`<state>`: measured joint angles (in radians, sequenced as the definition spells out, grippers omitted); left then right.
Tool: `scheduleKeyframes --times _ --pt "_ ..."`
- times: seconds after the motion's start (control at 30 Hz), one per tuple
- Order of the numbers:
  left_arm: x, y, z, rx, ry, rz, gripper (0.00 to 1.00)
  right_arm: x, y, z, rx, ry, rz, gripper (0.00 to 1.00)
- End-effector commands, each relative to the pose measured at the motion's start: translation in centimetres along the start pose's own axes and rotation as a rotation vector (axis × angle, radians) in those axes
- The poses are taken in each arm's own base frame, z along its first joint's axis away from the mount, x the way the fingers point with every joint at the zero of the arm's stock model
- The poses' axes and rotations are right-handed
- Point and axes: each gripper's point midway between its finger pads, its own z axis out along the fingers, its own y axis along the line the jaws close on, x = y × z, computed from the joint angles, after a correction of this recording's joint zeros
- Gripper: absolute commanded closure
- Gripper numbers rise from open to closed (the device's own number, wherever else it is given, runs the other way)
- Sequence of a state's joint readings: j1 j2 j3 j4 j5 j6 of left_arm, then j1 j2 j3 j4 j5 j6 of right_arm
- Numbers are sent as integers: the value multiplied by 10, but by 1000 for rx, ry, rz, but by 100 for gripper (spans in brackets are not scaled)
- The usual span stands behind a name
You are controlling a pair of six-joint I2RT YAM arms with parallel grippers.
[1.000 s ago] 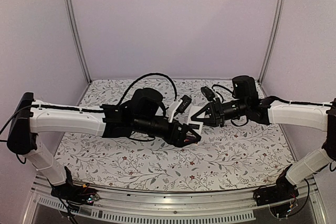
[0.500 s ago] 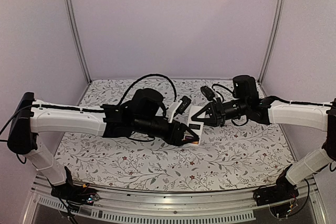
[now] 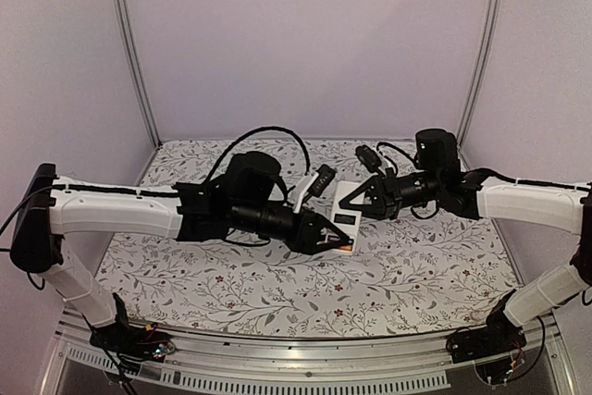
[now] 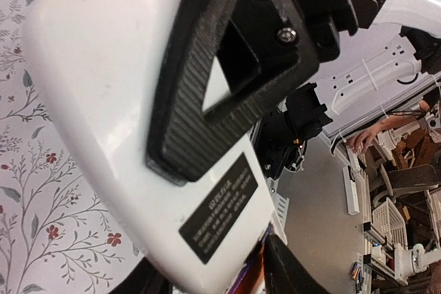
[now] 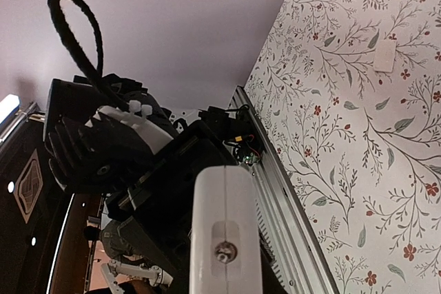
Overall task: Load the batteries into the remote control
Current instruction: Load the battery into the battery compartment, then pass from the right arm to the left
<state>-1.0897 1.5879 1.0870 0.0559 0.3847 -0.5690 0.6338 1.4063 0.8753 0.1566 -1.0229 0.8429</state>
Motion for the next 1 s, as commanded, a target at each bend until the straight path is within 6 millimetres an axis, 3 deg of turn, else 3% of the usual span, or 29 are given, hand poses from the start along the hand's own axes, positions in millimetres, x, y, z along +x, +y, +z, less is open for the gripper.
scheduleKeyframes --times 0.0,0.17,0.27,0.4,0.83,0.97 --pt "-5 -6 -16 18 -36 91 46 -9 9 -11 -5 -61 -28 100" --pt "-23 -1 -37 -33 -98 151 27 -16 0 -23 27 -112 -21 100" --pt "-32 12 -48 -110 -134 165 14 -21 -8 -30 64 -160 -17 100" --pt "-39 29 -48 -260 -151 185 1 -28 -17 -35 122 -227 -16 100" --pt "-45 40 14 -443 -26 255 1 -31 -36 -28 198 -270 16 100" --pt "-43 54 29 -520 37 263 9 -30 -35 -25 202 -270 13 100"
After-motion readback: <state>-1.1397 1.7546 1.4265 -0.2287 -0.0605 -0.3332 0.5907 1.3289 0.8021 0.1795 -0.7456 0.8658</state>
